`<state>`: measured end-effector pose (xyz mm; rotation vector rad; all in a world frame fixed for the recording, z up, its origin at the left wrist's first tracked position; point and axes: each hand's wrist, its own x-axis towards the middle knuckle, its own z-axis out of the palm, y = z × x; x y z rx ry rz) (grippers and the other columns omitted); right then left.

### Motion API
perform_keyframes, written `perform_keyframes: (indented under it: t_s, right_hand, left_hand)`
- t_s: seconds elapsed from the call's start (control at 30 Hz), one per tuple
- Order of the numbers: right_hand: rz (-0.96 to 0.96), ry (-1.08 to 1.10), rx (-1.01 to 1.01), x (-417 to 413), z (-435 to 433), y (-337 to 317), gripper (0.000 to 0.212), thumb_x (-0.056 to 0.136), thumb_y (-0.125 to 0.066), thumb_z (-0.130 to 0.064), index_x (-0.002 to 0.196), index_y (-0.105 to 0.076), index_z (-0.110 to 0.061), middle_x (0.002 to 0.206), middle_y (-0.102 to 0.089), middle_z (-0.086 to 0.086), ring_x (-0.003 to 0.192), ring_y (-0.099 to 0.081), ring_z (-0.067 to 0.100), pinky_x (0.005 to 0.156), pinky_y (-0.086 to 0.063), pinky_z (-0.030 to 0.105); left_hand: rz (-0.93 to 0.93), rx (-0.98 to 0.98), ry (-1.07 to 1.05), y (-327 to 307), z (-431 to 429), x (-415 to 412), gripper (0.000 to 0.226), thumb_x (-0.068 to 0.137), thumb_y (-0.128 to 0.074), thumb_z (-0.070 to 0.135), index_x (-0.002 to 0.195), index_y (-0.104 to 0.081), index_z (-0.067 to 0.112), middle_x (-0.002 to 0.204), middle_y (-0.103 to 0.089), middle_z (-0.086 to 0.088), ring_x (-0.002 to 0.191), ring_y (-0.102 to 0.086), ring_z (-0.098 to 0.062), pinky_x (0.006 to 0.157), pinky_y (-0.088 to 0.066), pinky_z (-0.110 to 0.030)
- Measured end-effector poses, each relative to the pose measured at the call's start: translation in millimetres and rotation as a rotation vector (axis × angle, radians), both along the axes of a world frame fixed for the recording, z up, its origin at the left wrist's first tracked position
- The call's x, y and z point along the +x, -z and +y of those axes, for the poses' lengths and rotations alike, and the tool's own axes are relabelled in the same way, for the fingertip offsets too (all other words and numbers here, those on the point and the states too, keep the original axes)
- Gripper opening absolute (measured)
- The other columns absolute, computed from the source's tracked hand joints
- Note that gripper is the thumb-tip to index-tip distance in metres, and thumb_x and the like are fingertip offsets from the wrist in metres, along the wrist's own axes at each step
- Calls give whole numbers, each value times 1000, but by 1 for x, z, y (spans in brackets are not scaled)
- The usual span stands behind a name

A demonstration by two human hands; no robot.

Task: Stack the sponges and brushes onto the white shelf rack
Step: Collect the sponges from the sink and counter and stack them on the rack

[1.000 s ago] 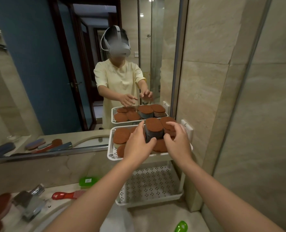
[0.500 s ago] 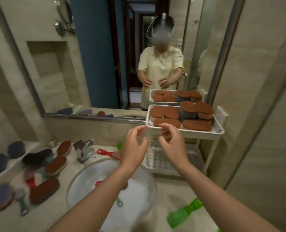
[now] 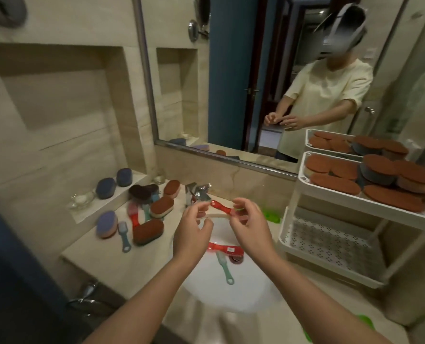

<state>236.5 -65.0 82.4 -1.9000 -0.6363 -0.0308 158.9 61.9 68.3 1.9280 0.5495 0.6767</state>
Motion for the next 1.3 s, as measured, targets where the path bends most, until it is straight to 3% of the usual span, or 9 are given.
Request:
perform_keyframes:
  t_s: [0.17,0.27,0.33,0.5,0.6,0.7,1.17,1.3]
  right_hand:
    - [58,-83,-42,-5,45,22,41,77,-52,-25,113,-55,-44,112,-53,-26,100,-49,-10,61,-49,14]
    - [85,-119,-140,-2,77,35,40,80,-55,-29,117,-52,-43,114,-54,-23,101,-52,-2,80,-54,27]
    - [137,-146,-183,1,100,43,40,82,-56,-27,120,-52,-39,120,-53,-17,103,-53,3,82,-58,36]
    - [179,-191,-270,10,160,64,41,87,-59,-26,126,-51,-35,127,-54,-9,105,-53,6,86,-51,25]
    - [200,-205,-332,15,195,77,41,90,-59,-23,129,-51,-33,130,-53,-6,106,-53,8,84,-49,23]
    - [224,-219,-400,24,226,93,42,90,-58,-19,131,-50,-29,134,-51,-2,110,-52,11,90,-48,27]
    - [515,-227,-680,49,299,159,64,89,-56,-22,148,-33,-9,152,-37,14,135,-42,28,105,-38,34]
    - [552,-199,-675,51,303,167,56,89,-56,-20,141,-41,-4,142,-49,15,125,-51,29,97,-43,32]
  left_hand:
    - [67,-21,-94,23,44,-19,39,88,-58,20,111,-49,50,117,-57,20,106,-54,0,84,-48,-22]
    - [124,-36,-142,34,76,-25,38,89,-59,17,118,-51,40,121,-57,16,109,-54,-5,84,-47,-20]
    - [156,-44,-164,41,100,-27,38,89,-60,16,120,-53,36,121,-59,14,112,-56,-7,91,-50,-27]
    - [278,1,-182,63,164,-26,40,88,-63,19,122,-52,37,126,-57,12,112,-55,-7,88,-47,-24]
    - [378,55,-150,79,199,-22,47,84,-66,21,125,-50,36,128,-55,10,117,-55,-10,92,-50,-31]
    - [459,72,-92,97,229,-13,54,81,-68,21,130,-48,33,131,-53,6,119,-54,-14,95,-50,-38]
    - [711,256,153,161,300,24,71,78,-71,42,141,-42,27,133,-56,3,119,-54,-17,97,-47,-35]
    - [753,340,187,175,302,28,76,77,-71,46,143,-37,28,135,-52,2,123,-48,-19,100,-44,-35]
